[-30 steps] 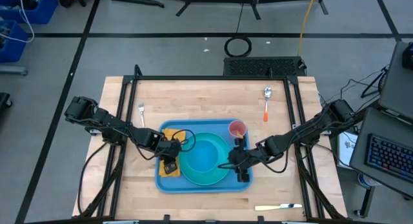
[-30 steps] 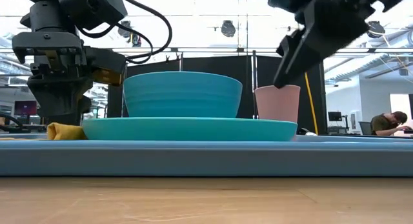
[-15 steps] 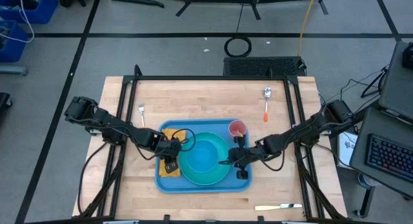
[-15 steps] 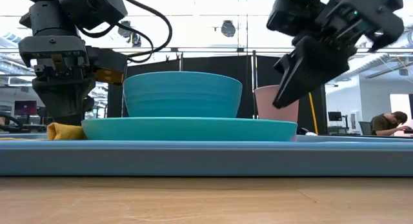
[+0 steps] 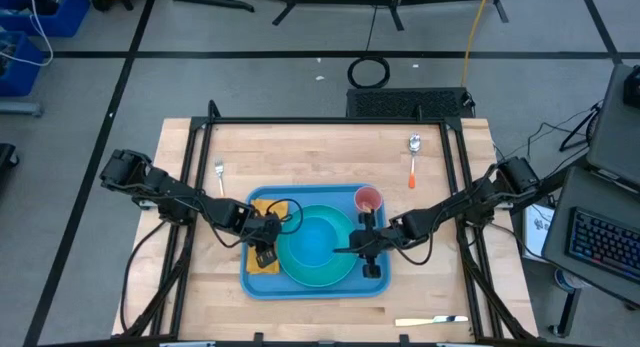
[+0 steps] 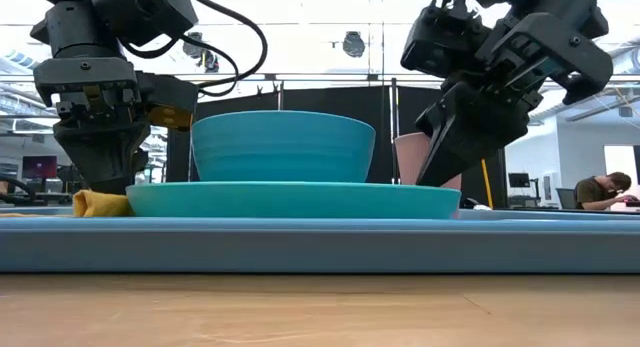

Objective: Set up tray
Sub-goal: Put the yellow napkin on top of the blue tray beside the green plate

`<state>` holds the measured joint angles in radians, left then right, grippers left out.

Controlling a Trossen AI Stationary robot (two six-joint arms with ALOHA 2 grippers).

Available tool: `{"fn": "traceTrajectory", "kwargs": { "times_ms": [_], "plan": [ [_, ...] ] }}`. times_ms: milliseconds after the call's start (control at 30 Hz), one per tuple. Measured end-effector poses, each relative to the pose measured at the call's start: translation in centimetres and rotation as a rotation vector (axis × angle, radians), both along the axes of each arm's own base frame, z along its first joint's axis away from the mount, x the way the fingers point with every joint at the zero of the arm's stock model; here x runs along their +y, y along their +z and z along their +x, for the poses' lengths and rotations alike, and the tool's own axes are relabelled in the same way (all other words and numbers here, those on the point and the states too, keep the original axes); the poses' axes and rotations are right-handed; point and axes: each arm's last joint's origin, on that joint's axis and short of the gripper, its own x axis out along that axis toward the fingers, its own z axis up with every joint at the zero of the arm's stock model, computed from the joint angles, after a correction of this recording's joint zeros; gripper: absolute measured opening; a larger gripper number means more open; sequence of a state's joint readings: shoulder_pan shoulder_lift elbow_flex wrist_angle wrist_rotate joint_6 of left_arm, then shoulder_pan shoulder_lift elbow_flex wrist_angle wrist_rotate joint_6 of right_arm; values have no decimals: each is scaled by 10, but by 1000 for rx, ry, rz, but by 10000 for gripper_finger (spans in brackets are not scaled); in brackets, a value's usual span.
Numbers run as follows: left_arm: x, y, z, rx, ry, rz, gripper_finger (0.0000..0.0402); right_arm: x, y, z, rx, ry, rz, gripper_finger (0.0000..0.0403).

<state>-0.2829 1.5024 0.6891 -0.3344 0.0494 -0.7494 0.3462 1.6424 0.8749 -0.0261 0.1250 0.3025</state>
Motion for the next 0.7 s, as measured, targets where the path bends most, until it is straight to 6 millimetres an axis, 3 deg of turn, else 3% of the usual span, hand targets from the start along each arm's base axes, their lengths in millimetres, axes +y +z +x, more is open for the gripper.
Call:
{"fn": "traceTrajectory", "kwargs": {
  "times_ms": [700],
  "plan": [
    [0,0,0,-5,-3,1,97,-5,-4,-4,85,-56,39,0]
  ]
}}
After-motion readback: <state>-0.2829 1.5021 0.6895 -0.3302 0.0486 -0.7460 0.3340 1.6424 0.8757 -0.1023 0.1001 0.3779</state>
